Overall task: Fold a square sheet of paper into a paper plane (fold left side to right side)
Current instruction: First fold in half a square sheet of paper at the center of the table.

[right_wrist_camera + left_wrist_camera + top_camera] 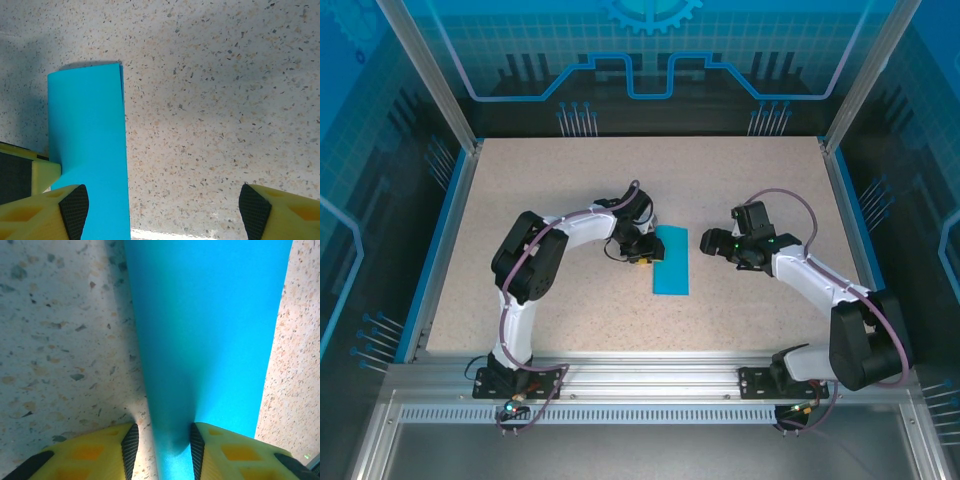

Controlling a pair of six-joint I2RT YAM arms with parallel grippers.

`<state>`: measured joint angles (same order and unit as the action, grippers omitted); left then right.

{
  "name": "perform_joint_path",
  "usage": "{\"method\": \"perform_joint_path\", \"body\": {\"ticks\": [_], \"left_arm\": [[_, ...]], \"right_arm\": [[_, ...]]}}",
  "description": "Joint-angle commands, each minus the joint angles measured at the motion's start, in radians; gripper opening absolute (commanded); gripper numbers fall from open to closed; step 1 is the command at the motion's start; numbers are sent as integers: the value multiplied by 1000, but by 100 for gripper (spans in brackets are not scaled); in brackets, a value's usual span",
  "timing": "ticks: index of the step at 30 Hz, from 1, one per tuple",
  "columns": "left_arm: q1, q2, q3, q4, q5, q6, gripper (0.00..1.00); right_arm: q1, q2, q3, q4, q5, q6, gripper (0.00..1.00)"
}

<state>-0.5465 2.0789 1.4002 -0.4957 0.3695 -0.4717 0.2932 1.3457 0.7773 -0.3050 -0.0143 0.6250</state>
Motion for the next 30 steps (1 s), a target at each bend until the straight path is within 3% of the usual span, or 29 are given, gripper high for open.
{"method": "perform_joint_path", "body": {"ticks": [1, 30], "left_arm": [[-18, 59, 0, -41, -44, 5, 37], [-34, 125, 78, -138, -50, 39, 39]], "right_arm": [[-16, -16, -8, 4, 12, 5, 82], [-20, -20, -5, -13, 20, -1, 82]]}}
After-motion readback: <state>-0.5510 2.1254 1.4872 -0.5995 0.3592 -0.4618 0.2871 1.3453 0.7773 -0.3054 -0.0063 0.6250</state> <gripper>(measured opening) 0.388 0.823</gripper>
